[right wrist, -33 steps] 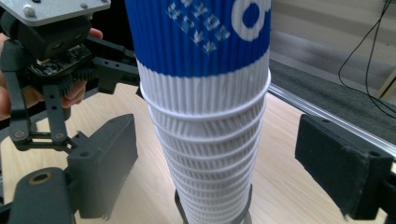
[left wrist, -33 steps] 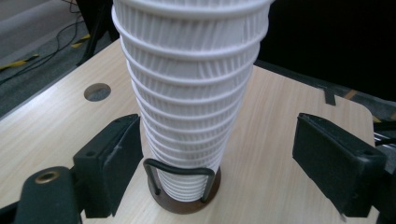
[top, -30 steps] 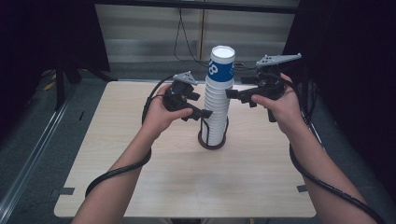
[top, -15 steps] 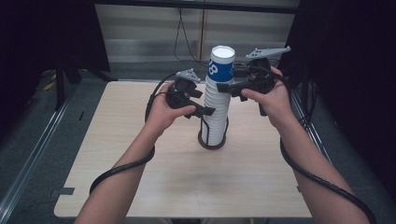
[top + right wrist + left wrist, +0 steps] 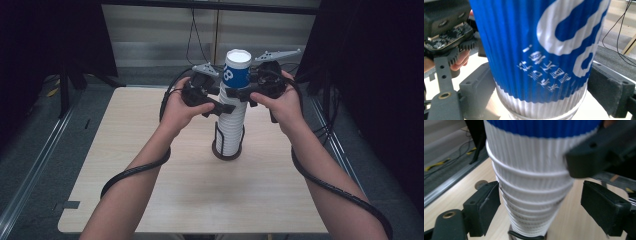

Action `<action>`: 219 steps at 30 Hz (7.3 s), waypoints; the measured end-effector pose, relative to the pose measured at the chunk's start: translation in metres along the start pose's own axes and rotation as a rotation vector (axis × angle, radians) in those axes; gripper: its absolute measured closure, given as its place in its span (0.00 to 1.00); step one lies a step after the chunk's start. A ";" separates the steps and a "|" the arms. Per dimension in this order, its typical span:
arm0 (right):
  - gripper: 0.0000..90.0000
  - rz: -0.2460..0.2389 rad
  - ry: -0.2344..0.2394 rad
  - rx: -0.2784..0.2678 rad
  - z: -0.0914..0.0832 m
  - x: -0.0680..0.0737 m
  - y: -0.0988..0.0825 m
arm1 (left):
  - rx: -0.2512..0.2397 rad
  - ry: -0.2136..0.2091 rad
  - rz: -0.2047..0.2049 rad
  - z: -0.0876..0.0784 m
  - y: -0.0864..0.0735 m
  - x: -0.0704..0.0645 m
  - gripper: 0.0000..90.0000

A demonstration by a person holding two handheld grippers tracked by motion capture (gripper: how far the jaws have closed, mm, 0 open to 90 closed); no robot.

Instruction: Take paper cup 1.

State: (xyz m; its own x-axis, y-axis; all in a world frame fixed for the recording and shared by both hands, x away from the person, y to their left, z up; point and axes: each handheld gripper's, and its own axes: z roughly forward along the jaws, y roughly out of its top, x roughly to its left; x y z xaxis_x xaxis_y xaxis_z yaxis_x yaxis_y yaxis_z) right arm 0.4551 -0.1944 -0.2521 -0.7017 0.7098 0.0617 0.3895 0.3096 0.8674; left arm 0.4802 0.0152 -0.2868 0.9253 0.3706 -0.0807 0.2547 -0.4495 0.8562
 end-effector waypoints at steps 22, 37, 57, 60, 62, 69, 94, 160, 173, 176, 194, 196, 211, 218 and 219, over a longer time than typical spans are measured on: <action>0.16 -0.007 -0.006 -0.019 -0.002 0.001 0.004 | -0.041 0.000 -0.016 0.005 0.008 0.002 0.16; 0.20 -0.005 0.006 -0.068 -0.012 0.001 0.012 | -0.049 -0.008 -0.035 0.005 0.007 0.002 0.16; 0.22 0.021 0.025 -0.105 -0.016 -0.001 0.015 | -0.044 -0.012 -0.029 0.005 0.006 0.002 0.17; 0.22 0.018 0.025 -0.112 -0.019 0.000 0.018 | -0.041 -0.010 -0.022 0.005 0.006 0.002 0.17; 0.22 0.015 0.024 -0.112 -0.019 0.000 0.019 | -0.042 -0.010 -0.021 0.005 0.006 0.001 0.17; 0.23 0.016 0.027 -0.122 -0.022 0.000 0.023 | -0.040 -0.011 -0.019 0.004 0.006 0.002 0.18; 0.23 0.016 0.017 -0.173 -0.038 -0.003 0.035 | -0.026 -0.021 -0.018 0.006 0.001 0.000 0.20; 0.23 -0.006 0.014 -0.115 -0.103 -0.024 -0.050 | 0.059 -0.028 -0.006 -0.011 -0.036 -0.008 0.18; 0.23 -0.012 0.055 -0.075 -0.093 -0.017 -0.074 | 0.074 -0.049 0.013 -0.012 -0.044 -0.016 0.18; 0.23 -0.012 0.074 -0.066 -0.090 -0.014 -0.081 | 0.077 -0.057 0.023 -0.012 -0.046 -0.020 0.18; 0.23 -0.044 0.113 0.003 -0.074 -0.007 -0.108 | 0.114 -0.094 0.054 -0.015 -0.059 -0.031 0.18; 0.23 -0.049 0.120 0.007 -0.072 -0.006 -0.110 | 0.116 -0.098 0.051 -0.014 -0.060 -0.032 0.18; 0.23 -0.066 0.150 0.048 -0.058 0.000 -0.124 | 0.116 -0.124 0.064 -0.015 -0.066 -0.038 0.18; 0.23 -0.071 0.172 0.071 -0.048 0.005 -0.135 | 0.120 -0.138 0.067 -0.013 -0.073 -0.039 0.18; 0.23 -0.071 0.172 0.071 -0.048 0.005 -0.135 | 0.120 -0.138 0.067 -0.013 -0.073 -0.039 0.18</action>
State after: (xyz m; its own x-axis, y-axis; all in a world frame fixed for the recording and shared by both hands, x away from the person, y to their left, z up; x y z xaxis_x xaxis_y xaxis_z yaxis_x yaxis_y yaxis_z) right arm 0.3705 -0.2634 -0.3451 -0.8183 0.5677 0.0900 0.3717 0.4031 0.8362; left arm 0.4225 0.0438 -0.3396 0.9689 0.2256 -0.1018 0.2154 -0.5658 0.7959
